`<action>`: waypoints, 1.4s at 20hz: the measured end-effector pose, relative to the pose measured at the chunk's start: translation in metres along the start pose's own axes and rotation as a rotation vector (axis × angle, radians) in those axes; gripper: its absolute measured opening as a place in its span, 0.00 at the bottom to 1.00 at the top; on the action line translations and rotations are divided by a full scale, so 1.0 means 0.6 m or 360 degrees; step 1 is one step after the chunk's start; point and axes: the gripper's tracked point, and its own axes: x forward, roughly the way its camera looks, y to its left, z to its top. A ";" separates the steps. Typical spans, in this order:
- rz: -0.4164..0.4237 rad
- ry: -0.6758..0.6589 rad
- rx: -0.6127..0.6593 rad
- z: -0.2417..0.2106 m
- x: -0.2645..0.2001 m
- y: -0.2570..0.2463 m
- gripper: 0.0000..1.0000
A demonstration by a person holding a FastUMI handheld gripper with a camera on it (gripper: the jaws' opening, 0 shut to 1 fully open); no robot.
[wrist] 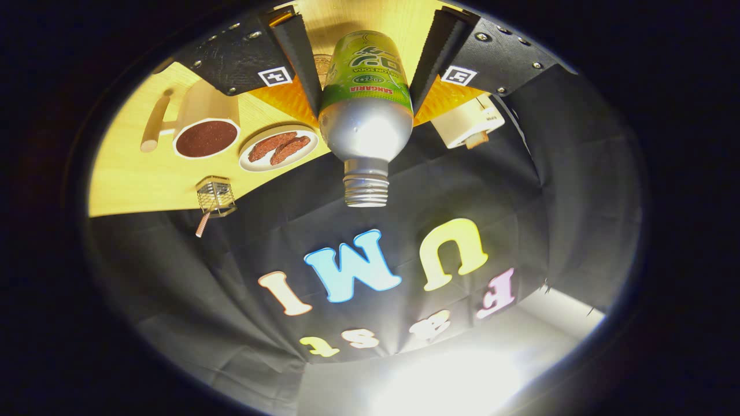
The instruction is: Take the bottle from table, then pour the juice into the cup, finally place the bottle on the coaster
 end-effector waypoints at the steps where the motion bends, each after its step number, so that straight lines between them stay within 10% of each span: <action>1: -0.0006 -0.0015 0.0057 0.005 0.001 -0.006 0.79; 16: 0.0073 -0.0091 0.1033 0.018 0.018 -0.044 0.78; 28: 0.0137 -0.0112 0.1340 0.022 0.034 -0.030 0.78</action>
